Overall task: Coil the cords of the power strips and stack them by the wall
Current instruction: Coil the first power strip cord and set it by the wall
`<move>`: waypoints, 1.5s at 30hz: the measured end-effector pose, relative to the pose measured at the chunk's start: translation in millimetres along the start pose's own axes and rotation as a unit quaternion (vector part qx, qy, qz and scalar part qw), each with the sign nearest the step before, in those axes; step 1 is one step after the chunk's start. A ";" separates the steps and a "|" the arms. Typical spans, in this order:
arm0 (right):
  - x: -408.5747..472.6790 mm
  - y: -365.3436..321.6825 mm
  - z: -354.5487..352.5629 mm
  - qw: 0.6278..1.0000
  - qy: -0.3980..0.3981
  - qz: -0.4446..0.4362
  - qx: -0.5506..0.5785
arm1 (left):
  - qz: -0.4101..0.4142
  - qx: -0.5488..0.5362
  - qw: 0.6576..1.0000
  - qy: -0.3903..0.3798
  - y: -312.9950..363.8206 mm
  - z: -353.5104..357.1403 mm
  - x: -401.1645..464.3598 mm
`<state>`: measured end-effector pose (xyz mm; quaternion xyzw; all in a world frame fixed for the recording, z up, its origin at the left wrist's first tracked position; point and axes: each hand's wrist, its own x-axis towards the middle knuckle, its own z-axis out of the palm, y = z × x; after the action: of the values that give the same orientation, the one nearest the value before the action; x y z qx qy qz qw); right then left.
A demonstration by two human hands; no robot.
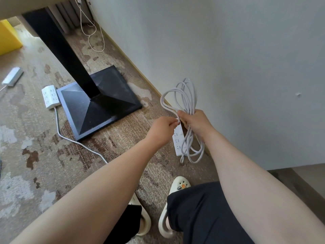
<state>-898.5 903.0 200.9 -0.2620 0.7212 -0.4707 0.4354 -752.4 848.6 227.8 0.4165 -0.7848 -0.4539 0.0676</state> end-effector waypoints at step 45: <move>16.8 19.0 -50.5 0.972 0.231 -0.003 -0.051 | -0.108 0.091 0.985 -0.098 -144.8 -86.6 -59.6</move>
<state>-950.2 920.5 186.3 -0.1707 0.8243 -0.4826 0.2417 -586.3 799.5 182.8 0.4567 -0.7763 -0.4234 -0.0972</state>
